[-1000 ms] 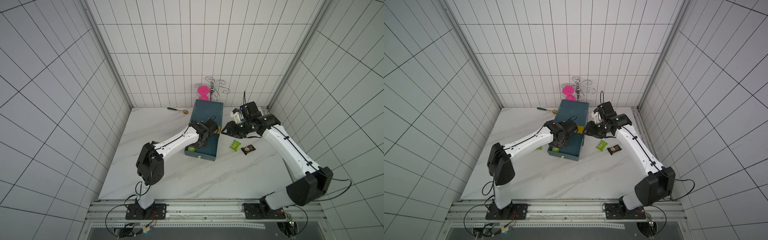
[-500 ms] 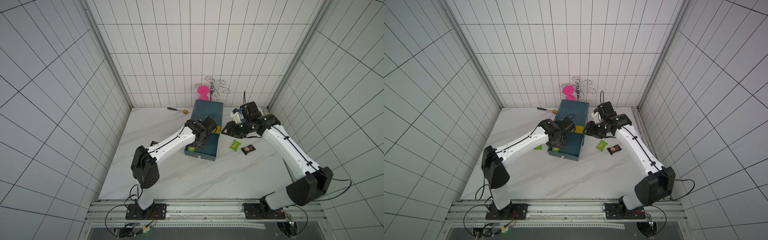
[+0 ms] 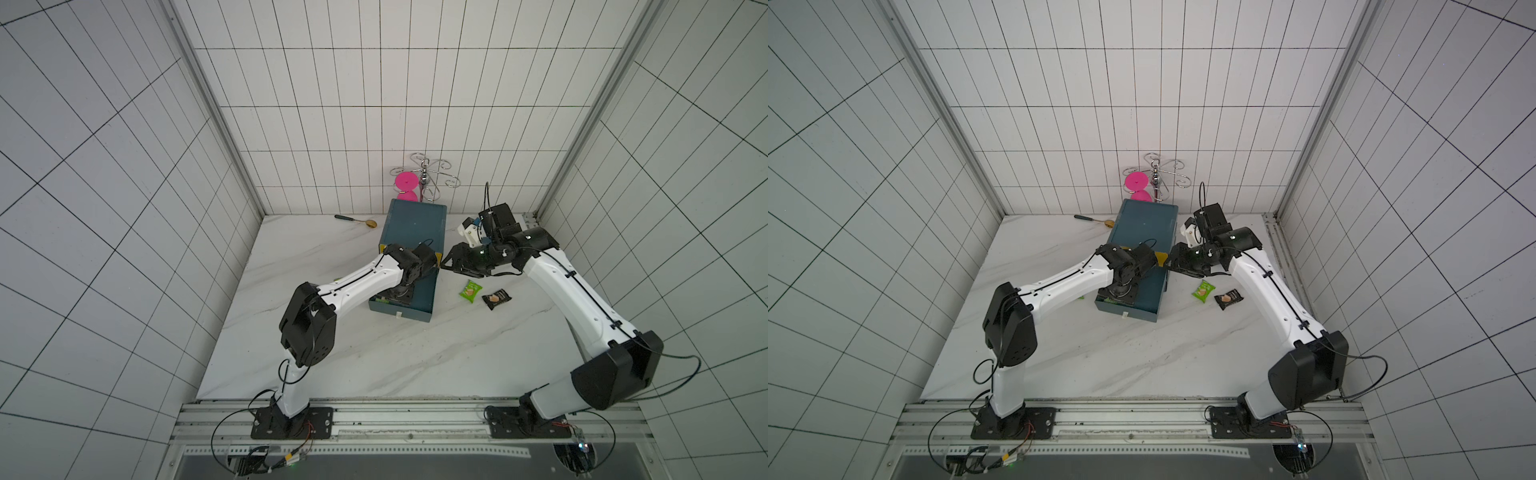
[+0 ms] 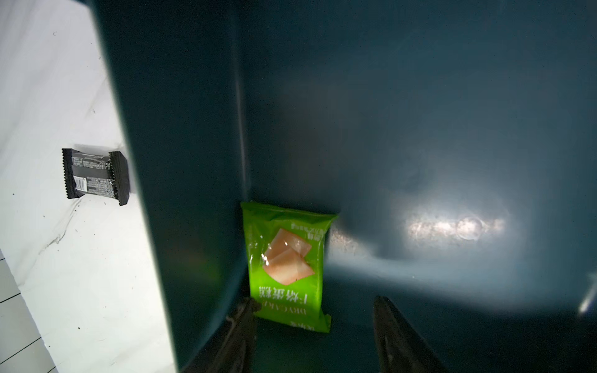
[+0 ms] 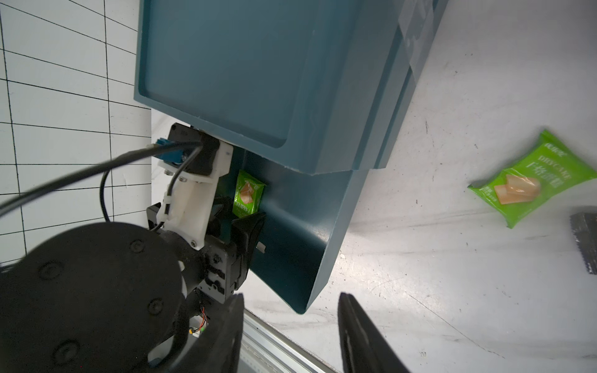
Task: Take the cookies out of the drawer
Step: Adjust the cookie in the drawer.
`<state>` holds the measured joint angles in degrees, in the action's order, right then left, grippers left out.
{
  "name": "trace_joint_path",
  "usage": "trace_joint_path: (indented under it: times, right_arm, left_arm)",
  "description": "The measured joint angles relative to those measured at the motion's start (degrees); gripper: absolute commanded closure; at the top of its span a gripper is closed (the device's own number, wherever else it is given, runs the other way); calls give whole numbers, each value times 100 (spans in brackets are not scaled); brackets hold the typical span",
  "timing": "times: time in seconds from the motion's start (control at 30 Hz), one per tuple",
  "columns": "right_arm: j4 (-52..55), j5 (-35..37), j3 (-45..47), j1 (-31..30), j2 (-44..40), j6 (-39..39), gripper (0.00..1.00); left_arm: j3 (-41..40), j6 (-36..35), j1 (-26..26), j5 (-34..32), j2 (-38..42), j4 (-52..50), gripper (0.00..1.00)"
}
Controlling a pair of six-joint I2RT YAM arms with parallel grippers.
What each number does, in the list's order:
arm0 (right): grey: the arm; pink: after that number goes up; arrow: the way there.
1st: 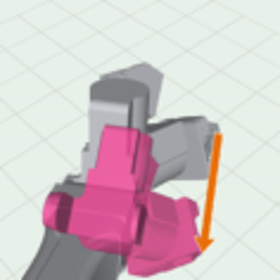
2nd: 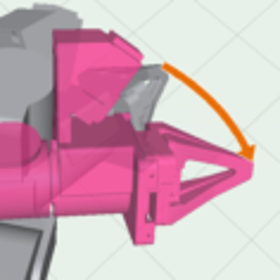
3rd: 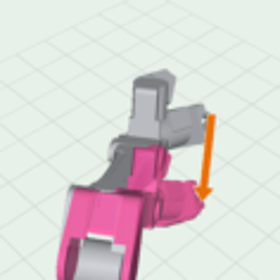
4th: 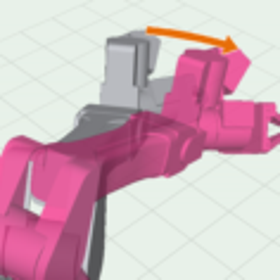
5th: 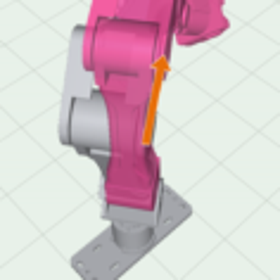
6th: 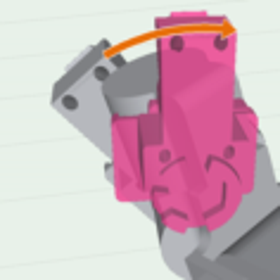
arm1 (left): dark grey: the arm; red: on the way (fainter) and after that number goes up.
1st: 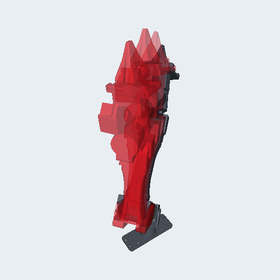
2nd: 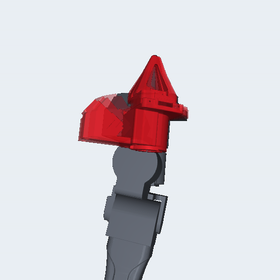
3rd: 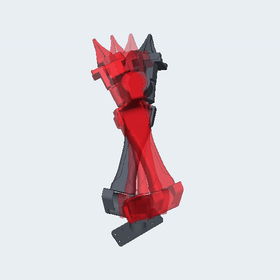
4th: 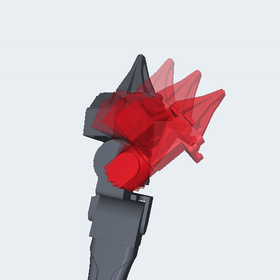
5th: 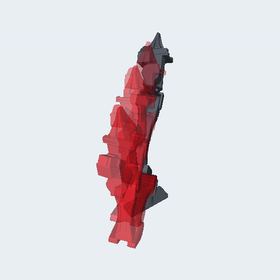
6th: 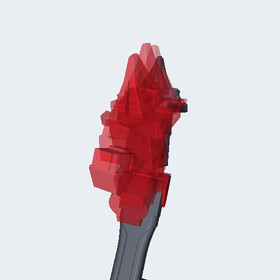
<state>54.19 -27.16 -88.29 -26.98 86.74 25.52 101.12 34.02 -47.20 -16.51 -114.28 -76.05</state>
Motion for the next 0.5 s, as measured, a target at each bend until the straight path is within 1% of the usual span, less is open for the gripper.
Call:
trace_joint_path:
  times: [0.23, 0.5]
  right_arm:
    - [52, -26, -2, 0, 20, -50, 49]
    - [85, -26, -2, 0, 20, -61, 49]
  left_arm:
    - [-2, -2, -2, 96, -15, 70, 39]
    - [-55, -35, -35, 496, -15, 321, 39]
